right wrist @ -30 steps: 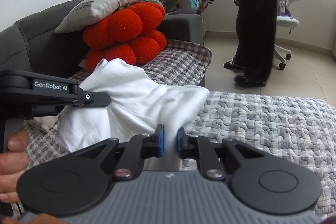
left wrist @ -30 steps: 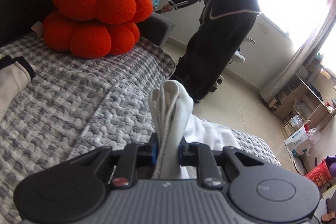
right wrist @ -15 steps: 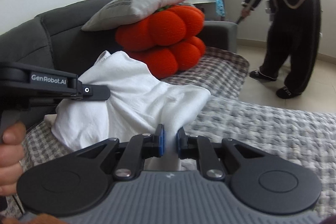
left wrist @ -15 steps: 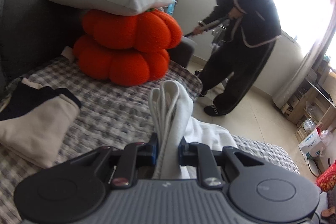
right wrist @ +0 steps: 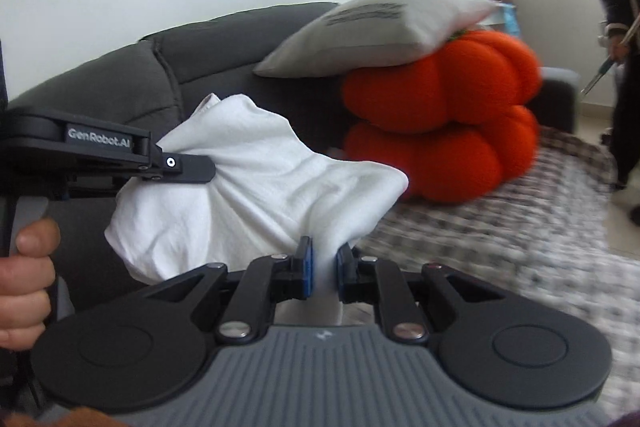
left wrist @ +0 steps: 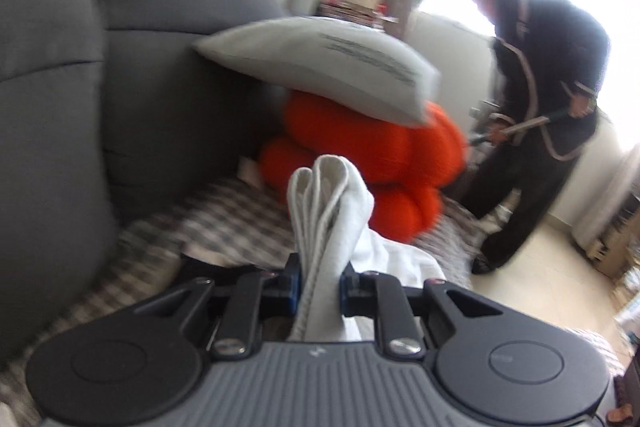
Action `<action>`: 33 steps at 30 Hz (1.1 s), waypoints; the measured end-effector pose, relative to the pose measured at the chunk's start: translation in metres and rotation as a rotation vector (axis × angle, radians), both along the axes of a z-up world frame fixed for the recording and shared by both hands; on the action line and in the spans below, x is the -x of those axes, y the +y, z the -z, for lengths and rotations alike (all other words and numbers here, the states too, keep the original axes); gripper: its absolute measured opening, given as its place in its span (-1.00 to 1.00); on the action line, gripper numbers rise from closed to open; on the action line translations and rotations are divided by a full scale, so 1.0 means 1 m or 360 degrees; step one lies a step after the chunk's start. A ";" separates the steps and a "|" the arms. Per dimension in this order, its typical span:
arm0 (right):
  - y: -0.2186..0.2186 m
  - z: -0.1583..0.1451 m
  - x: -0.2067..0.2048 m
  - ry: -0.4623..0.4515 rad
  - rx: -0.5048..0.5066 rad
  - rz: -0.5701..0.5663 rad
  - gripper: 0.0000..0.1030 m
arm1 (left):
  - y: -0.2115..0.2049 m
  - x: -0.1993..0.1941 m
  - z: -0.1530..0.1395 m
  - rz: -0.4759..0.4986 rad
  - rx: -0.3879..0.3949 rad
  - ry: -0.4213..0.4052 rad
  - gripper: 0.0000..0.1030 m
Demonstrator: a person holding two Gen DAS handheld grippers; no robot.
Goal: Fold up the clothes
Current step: 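Lower the bundle onto the sofa seat and open both grippers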
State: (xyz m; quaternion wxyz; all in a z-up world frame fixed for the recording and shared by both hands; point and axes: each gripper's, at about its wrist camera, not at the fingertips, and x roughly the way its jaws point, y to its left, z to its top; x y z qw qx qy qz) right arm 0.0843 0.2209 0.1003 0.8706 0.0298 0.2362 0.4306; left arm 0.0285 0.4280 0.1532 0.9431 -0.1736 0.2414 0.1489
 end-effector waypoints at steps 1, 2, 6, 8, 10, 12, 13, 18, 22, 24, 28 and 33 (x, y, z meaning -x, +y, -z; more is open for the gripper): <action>0.012 0.002 0.000 0.0000 -0.0002 -0.0017 -0.72 | 0.011 -0.002 0.003 -0.0042 -0.0003 0.0014 -0.66; 0.023 0.006 0.000 -0.0007 0.0004 -0.0026 -0.72 | 0.021 -0.006 0.008 -0.0080 -0.0004 0.0030 -0.66; 0.059 0.031 -0.002 -0.0030 0.0082 -0.0031 -0.72 | 0.049 -0.029 0.055 -0.0165 0.0001 0.0175 -0.66; 0.072 0.054 -0.010 0.0039 0.0153 -0.0036 -0.72 | 0.065 -0.043 0.091 -0.0209 0.0071 0.0333 -0.65; 0.076 0.072 -0.013 0.0076 0.0180 -0.0067 -0.72 | 0.078 -0.049 0.118 -0.0240 0.0135 0.0407 -0.61; 0.075 0.082 -0.014 0.0084 0.0181 -0.0099 -0.72 | 0.086 -0.045 0.126 -0.0236 0.0186 0.0327 -0.61; 0.073 0.081 -0.013 0.0065 0.0166 -0.0110 -0.72 | 0.088 -0.045 0.124 -0.0233 0.0198 0.0312 -0.61; 0.064 0.079 -0.019 0.0104 0.0120 -0.0111 -0.69 | 0.081 -0.045 0.112 -0.0190 0.0085 0.0296 -0.61; 0.051 0.081 -0.024 0.0182 0.0073 -0.0088 -0.38 | 0.094 -0.041 0.120 -0.0281 0.0155 0.0336 0.11; 0.046 0.081 -0.029 0.0243 0.0036 -0.0081 -0.28 | 0.103 -0.038 0.119 -0.0365 0.0204 0.0334 0.39; 0.030 0.077 -0.040 0.0314 -0.0048 -0.0041 -0.17 | 0.101 -0.025 0.107 -0.0507 0.0159 0.0257 0.40; 0.018 0.058 -0.041 0.0169 -0.0056 0.0060 -0.17 | 0.082 -0.007 0.080 -0.0710 -0.0078 0.0033 0.38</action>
